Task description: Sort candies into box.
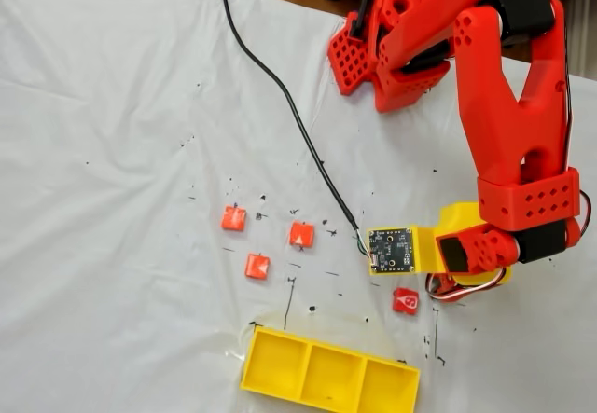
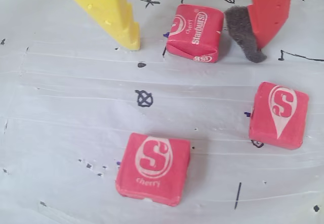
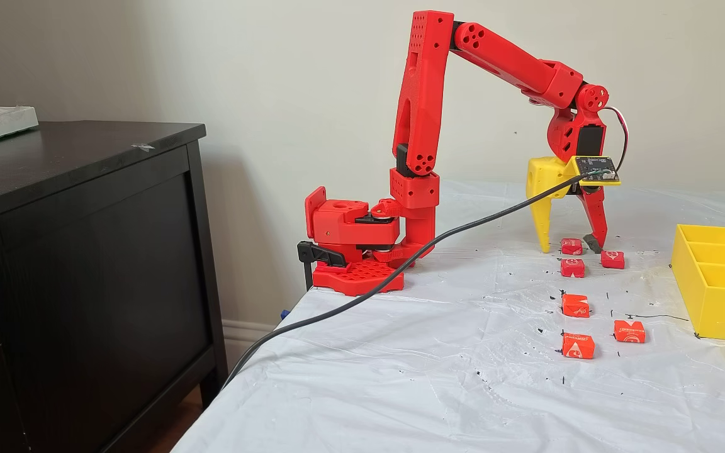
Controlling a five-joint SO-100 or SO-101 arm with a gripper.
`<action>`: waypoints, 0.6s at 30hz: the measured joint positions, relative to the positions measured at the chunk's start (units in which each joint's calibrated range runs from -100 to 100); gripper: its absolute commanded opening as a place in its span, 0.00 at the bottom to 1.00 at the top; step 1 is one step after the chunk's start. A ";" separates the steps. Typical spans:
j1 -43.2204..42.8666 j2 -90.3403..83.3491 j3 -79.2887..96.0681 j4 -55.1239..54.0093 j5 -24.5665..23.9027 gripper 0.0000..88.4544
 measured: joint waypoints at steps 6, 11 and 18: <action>0.00 0.25 -0.09 -0.63 -0.59 0.06; 0.08 0.25 -0.09 0.39 -1.12 0.04; 2.19 -5.18 -0.96 6.51 -0.98 0.00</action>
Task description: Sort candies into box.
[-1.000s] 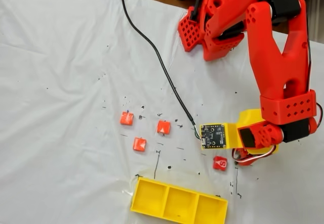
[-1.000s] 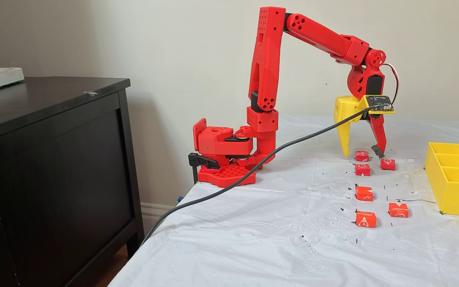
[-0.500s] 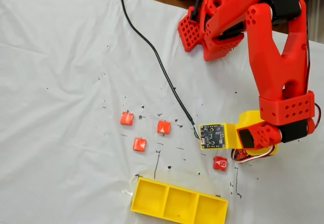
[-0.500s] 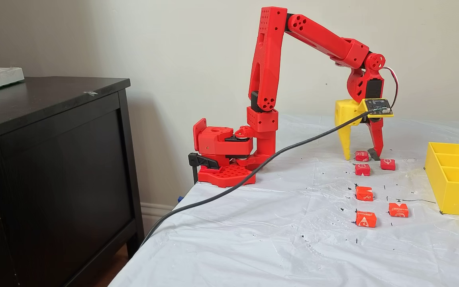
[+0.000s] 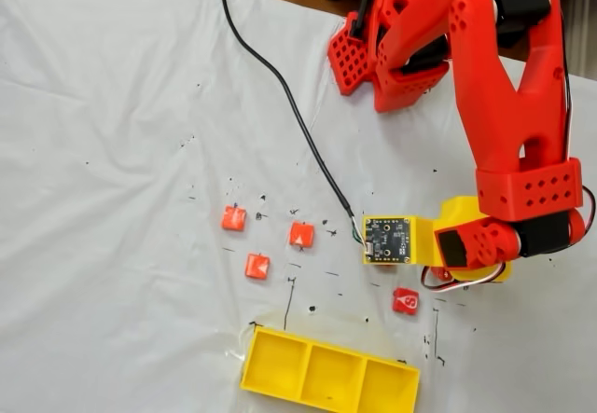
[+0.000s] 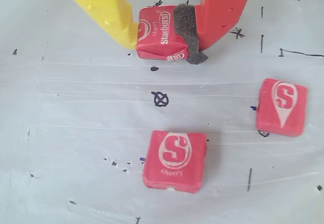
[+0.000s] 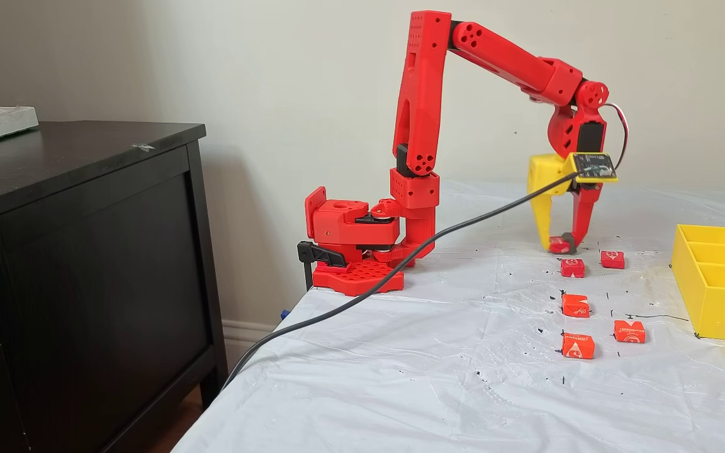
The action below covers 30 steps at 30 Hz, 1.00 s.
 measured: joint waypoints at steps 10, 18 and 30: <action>10.81 -10.27 -12.87 5.10 1.71 0.00; 15.20 -7.30 -17.94 -4.40 2.54 0.00; 15.12 -0.85 -18.03 -17.35 3.66 0.00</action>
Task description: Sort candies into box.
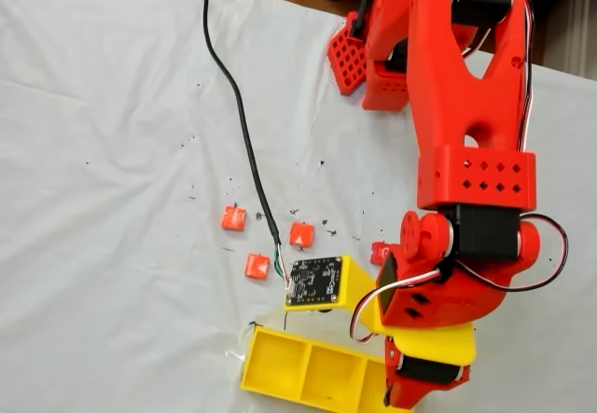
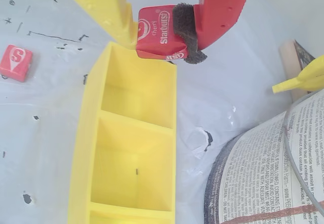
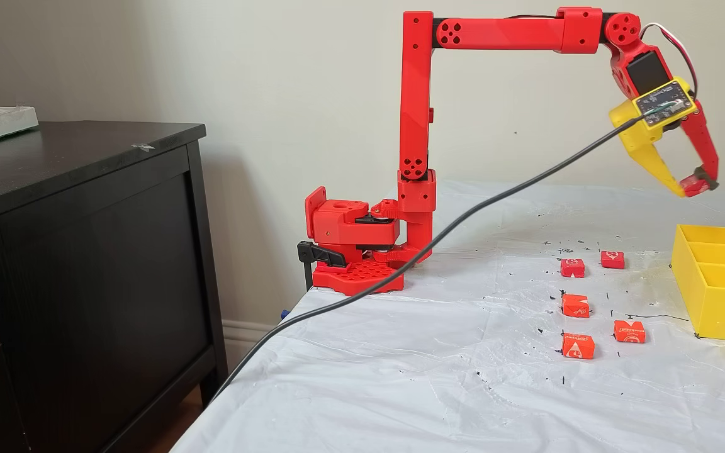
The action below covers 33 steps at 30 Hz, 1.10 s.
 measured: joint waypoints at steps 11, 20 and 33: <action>-1.06 5.60 0.00 -3.14 0.20 0.00; -1.06 6.87 -0.09 -4.40 0.20 0.11; -1.06 6.87 -0.09 -1.49 0.00 0.44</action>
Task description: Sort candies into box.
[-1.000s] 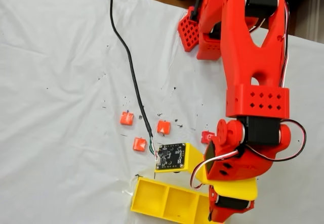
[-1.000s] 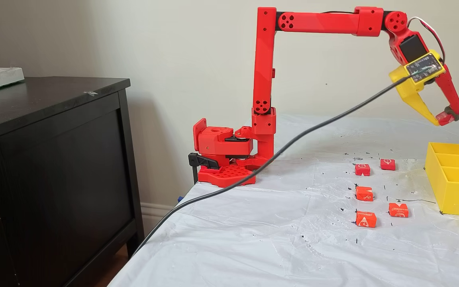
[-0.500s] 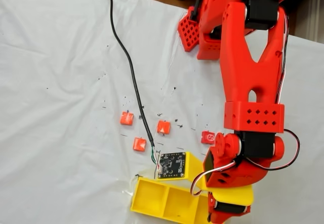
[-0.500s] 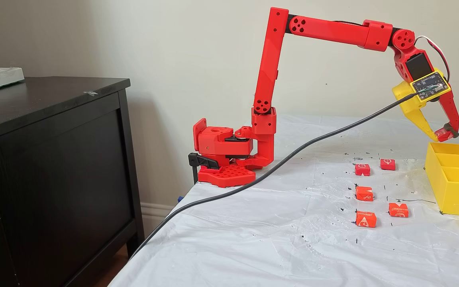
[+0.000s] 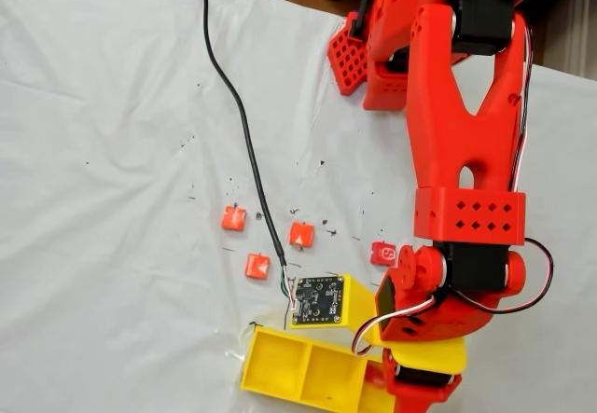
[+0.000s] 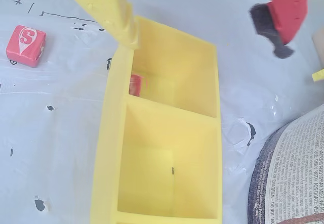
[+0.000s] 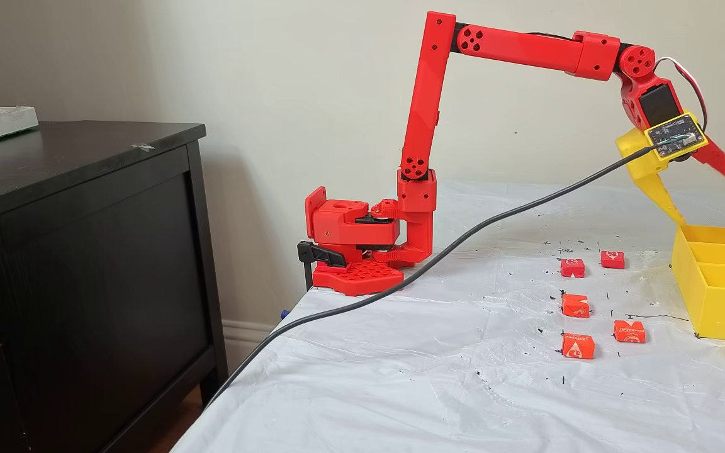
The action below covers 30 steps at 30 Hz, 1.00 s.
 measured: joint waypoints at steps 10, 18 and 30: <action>0.00 -0.59 0.00 3.45 0.00 0.03; -0.81 -7.30 0.00 10.75 -0.24 0.01; -3.98 -11.29 9.72 14.76 3.27 0.01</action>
